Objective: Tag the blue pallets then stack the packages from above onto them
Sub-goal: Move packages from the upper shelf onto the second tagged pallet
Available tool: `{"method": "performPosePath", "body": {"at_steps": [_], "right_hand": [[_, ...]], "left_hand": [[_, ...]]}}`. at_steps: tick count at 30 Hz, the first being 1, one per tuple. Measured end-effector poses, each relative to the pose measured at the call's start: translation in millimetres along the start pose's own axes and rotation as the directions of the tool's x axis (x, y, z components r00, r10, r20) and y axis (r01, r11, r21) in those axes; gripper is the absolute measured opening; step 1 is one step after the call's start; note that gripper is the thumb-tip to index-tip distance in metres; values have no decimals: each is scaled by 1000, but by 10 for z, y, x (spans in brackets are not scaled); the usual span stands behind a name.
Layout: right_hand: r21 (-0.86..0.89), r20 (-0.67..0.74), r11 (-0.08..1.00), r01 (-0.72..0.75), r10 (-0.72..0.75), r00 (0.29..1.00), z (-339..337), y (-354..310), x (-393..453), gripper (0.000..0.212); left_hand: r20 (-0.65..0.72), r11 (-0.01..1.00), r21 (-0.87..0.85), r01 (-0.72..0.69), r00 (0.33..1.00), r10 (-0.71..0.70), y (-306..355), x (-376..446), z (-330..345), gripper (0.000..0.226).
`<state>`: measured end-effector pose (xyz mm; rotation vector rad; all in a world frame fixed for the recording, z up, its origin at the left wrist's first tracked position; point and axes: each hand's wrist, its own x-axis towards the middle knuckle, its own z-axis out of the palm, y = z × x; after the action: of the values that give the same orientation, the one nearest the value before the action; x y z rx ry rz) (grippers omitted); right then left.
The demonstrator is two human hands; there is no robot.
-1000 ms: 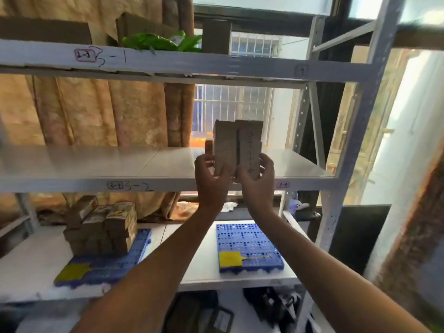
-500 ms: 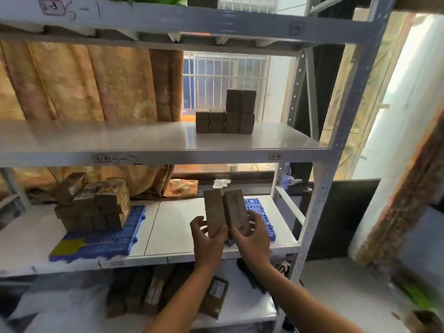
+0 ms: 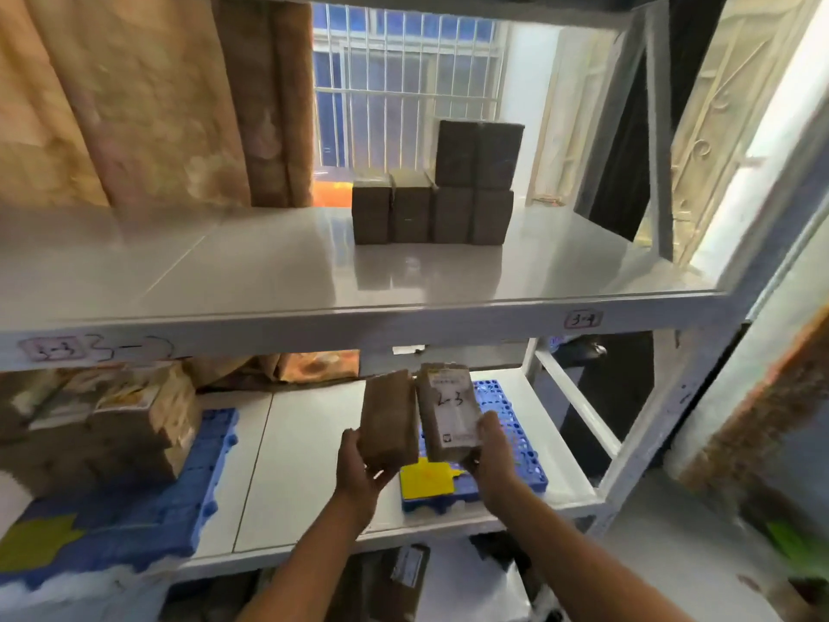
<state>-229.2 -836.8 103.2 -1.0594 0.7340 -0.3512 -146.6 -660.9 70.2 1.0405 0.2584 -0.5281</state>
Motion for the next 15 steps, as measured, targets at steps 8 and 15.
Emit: {"method": "performPosePath", "body": {"at_steps": [8,15], "right_hand": [[-14,16,982,-186,186,982,180,254,593,39],[-21,1,968,-251,251,968,217,429,800,37]], "left_hand": [[41,973,154,171,983,-179,2,635,65,43],[36,977,51,208,977,-210,-108,875,98,48]]}}
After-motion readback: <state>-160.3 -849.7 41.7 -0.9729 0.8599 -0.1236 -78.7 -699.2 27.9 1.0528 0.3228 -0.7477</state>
